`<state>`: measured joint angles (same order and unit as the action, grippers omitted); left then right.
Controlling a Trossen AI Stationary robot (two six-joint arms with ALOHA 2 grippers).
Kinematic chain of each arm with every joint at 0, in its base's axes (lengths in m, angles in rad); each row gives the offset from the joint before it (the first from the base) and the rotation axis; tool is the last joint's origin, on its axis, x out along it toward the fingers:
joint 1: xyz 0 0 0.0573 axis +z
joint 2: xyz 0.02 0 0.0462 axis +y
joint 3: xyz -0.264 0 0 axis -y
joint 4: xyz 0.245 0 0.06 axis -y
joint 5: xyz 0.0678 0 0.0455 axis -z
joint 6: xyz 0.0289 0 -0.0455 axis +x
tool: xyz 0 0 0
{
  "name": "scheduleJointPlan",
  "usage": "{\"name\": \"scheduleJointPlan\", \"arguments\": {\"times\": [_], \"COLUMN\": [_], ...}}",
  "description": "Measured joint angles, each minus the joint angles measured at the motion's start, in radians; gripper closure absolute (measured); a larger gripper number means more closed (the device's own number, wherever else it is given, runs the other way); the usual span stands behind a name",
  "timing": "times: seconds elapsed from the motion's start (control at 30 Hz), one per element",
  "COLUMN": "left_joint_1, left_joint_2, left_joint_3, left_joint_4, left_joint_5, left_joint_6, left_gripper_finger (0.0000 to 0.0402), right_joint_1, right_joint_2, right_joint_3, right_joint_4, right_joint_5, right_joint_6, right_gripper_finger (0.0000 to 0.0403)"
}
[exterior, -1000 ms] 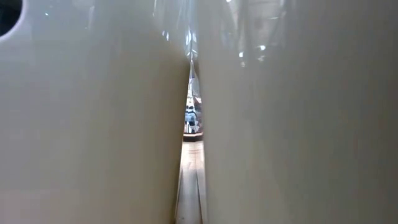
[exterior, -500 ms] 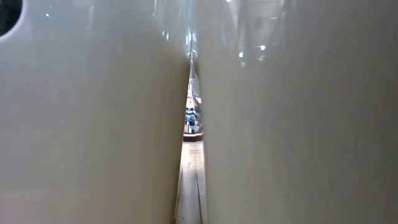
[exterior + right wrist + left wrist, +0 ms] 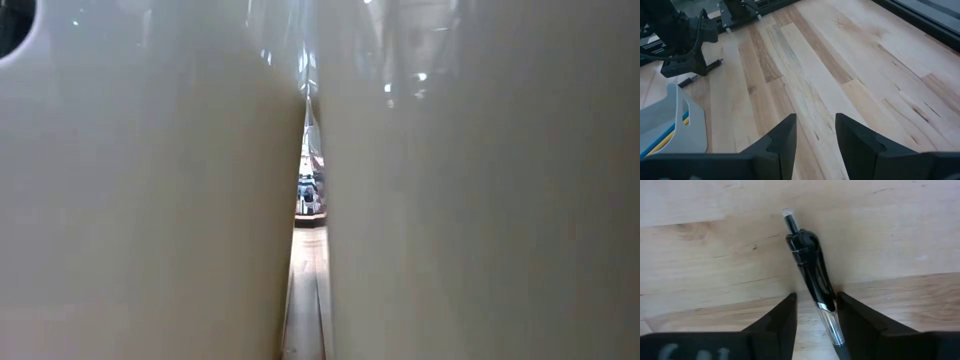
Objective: Sort pens & pencils
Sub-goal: Put the black pen into the right gray bin
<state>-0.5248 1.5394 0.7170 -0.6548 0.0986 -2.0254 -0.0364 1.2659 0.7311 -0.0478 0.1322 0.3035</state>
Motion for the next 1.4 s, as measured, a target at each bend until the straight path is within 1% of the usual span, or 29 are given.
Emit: {"name": "scheduleJointPlan", "arguments": {"times": [0.2, 0.43, 0.57, 0.77, 0.93, 1.0, 1.07, 1.13, 1.23, 1.4], "left_joint_1": [0.02, 0.036, 0.037, 0.037, 0.037, 0.037, 0.041, 0.044, 0.048, 0.079], "left_joint_2": [0.0, 0.0, 0.0, 0.0, -0.002, -0.006, -0.019, -0.051, -0.113, -0.267], "left_joint_3": [0.0, 0.0, 0.0, 0.0, 0.013, 0.024, 0.034, 0.048, 0.057, 0.069], "left_joint_4": [0.002, 0.0, -0.005, -0.007, -0.011, -0.018, -0.02, -0.016, -0.02, -0.023], "left_joint_5": [0.005, 0.004, -0.018, -0.034, -0.054, -0.094, -0.206, -0.276, -0.34, -0.511], "left_joint_6": [0.007, 0.056, 0.086, 0.113, 0.176, 0.201, 0.222, 0.23, 0.243, 0.354], "left_gripper_finger": [0.0308, 0.0335, 0.0347, 0.0352, 0.0351, 0.0351, 0.0351, 0.0351, 0.0351, 0.0351], "right_joint_1": [0.0, 0.0, 0.0, 0.0, 0.0, 0.0, 0.0, 0.0, 0.0, 0.0], "right_joint_2": [0.0, 0.0, 0.0, 0.0, 0.0, 0.0, 0.0, 0.0, 0.0, 0.0], "right_joint_3": [0.0, 0.0, 0.0, 0.0, 0.0, 0.0, 0.0, 0.0, 0.0, 0.0], "right_joint_4": [0.0, 0.0, 0.0, 0.0, 0.0, 0.0, 0.0, 0.0, 0.002, 0.008], "right_joint_5": [0.0, 0.0, 0.0, 0.0, 0.0, 0.0, 0.0, 0.0, 0.0, 0.0], "right_joint_6": [0.0, 0.0, 0.0, 0.0, 0.0, 0.0, 0.0, 0.0, 0.002, 0.004], "right_gripper_finger": [0.0246, 0.0246, 0.0246, 0.0246, 0.0246, 0.0246, 0.0246, 0.0246, 0.0246, 0.0246]}}
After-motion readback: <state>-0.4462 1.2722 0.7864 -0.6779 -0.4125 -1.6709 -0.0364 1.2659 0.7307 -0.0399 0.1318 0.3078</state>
